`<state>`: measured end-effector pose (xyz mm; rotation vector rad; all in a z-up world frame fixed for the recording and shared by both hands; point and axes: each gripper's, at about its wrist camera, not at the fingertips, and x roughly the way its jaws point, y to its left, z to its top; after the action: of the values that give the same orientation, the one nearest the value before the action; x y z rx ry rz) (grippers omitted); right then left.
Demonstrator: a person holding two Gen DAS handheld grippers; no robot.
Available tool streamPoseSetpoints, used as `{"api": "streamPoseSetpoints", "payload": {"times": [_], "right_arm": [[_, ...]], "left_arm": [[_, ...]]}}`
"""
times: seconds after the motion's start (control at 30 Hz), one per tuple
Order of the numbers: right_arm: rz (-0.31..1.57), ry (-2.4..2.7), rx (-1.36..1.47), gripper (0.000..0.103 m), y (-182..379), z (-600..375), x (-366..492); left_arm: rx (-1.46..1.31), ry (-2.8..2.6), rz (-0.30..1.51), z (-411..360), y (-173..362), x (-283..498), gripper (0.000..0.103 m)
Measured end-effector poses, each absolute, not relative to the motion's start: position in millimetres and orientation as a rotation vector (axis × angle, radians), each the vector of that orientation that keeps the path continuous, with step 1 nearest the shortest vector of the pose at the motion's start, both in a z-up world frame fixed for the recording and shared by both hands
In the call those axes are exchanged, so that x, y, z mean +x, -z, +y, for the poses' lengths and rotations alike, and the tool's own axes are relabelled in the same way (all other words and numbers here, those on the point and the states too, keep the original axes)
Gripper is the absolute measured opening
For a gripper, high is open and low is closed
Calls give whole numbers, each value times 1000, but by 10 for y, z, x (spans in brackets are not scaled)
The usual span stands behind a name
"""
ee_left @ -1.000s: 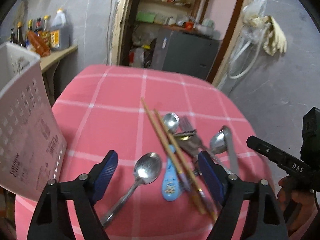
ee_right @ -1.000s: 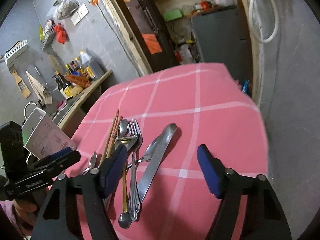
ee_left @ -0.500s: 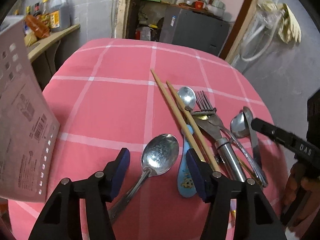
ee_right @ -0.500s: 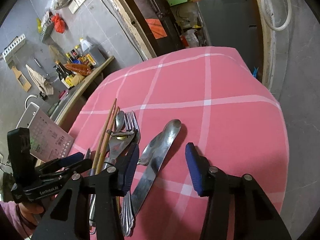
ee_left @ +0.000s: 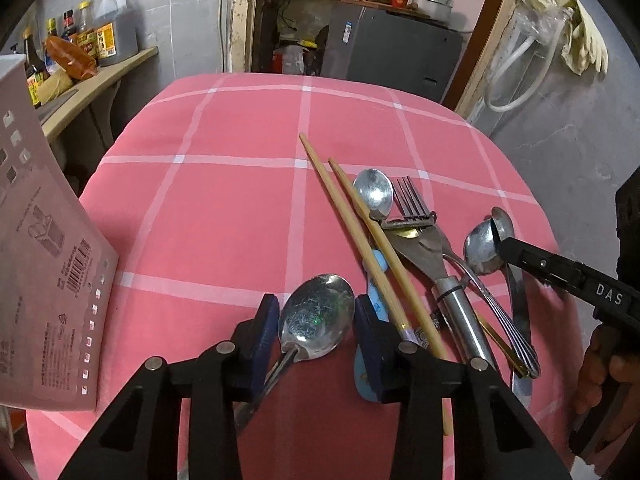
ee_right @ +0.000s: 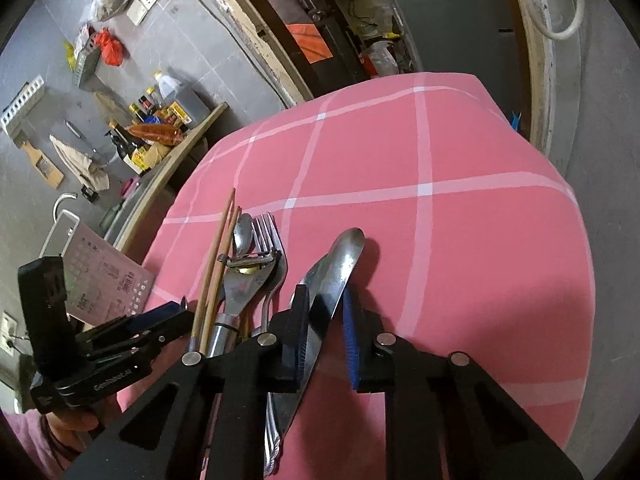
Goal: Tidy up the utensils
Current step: 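Grasp another steel spoon with the left tool while the right tool grasps the knife, then lift and carry the spoon and knife in both tools over the basket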
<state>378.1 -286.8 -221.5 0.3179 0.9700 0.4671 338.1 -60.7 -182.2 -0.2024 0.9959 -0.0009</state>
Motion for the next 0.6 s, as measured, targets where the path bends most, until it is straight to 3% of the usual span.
{"api": "streamPoseSetpoints", "payload": {"times": [0.13,0.6], "right_arm": [[957,-479,375,6,2195,-2944,3710],[851,-495,406,2,1925,-3033,3360]], "left_arm": [[-279,28,1005,-550,1809,3359,37],[-297,129,943,-658,1588,3177,36]]}}
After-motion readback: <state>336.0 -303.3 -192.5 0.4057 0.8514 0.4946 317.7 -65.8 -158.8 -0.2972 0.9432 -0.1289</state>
